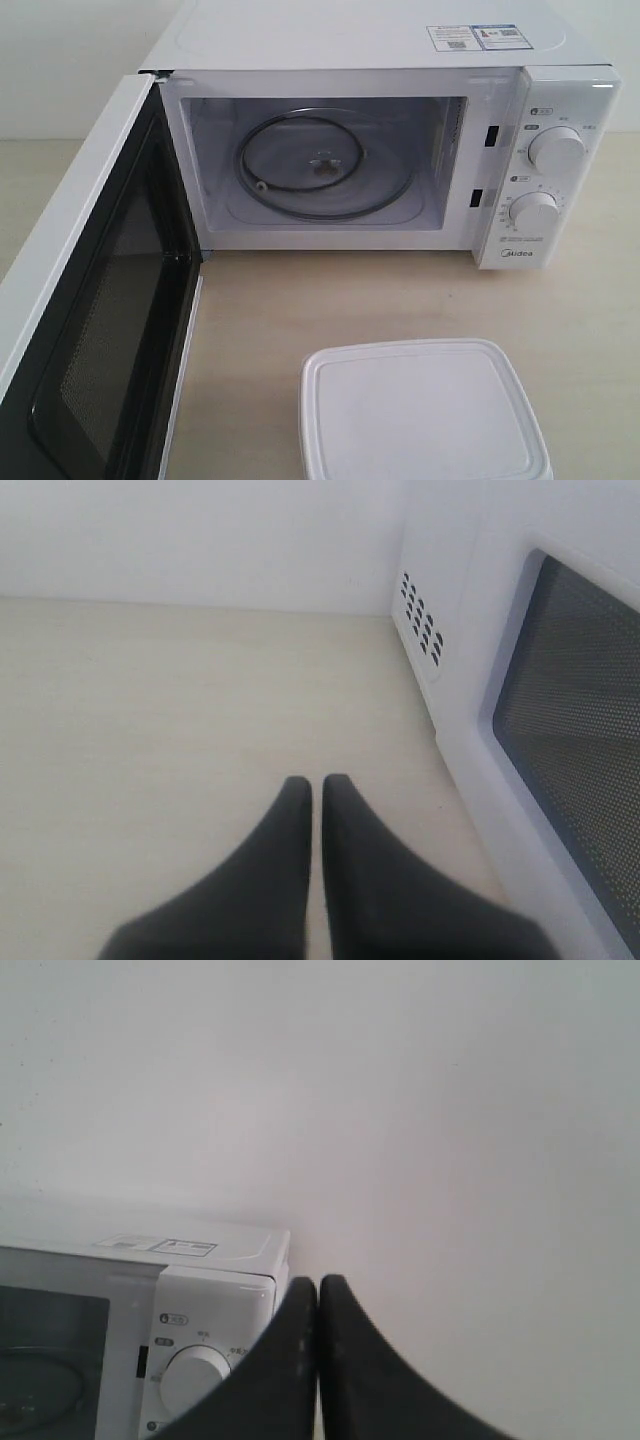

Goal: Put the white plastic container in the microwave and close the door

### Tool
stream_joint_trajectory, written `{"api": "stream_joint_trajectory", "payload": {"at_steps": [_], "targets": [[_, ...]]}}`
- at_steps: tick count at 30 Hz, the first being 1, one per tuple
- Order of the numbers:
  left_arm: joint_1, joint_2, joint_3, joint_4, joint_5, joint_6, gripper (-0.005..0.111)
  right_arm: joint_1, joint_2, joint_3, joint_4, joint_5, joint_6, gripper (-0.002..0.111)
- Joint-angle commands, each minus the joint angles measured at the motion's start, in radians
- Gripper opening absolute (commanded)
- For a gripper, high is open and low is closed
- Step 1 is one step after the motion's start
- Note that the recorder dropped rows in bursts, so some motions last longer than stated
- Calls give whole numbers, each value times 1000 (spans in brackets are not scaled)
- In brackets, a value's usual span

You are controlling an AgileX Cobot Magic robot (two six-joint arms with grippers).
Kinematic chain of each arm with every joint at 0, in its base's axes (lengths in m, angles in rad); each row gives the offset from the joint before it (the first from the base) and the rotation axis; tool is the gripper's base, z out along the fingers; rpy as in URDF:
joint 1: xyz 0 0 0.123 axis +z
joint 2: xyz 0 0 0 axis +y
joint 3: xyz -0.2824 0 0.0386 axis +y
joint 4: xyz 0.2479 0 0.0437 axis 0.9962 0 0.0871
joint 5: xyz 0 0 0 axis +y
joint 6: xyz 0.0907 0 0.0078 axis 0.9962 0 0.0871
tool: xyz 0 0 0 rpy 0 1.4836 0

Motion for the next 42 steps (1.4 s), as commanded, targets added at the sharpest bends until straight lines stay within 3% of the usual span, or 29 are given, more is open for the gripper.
{"api": "stream_joint_trajectory", "payload": {"at_steps": [1, 5, 13, 19, 42], "targets": [[1, -2, 4, 5, -8, 1, 4, 1, -4, -1, 132, -59, -64, 0], [1, -2, 4, 5, -8, 1, 4, 1, 45, -35, 425, -103, -317, 0], [1, -2, 4, 5, -8, 1, 4, 1, 418, -210, 425, -114, -297, 0], [1, -2, 4, 5, -8, 1, 4, 1, 609, -236, 425, -132, -248, 0], [1, -2, 4, 5, -8, 1, 4, 1, 646, -236, 404, -120, -193, 0]]}}
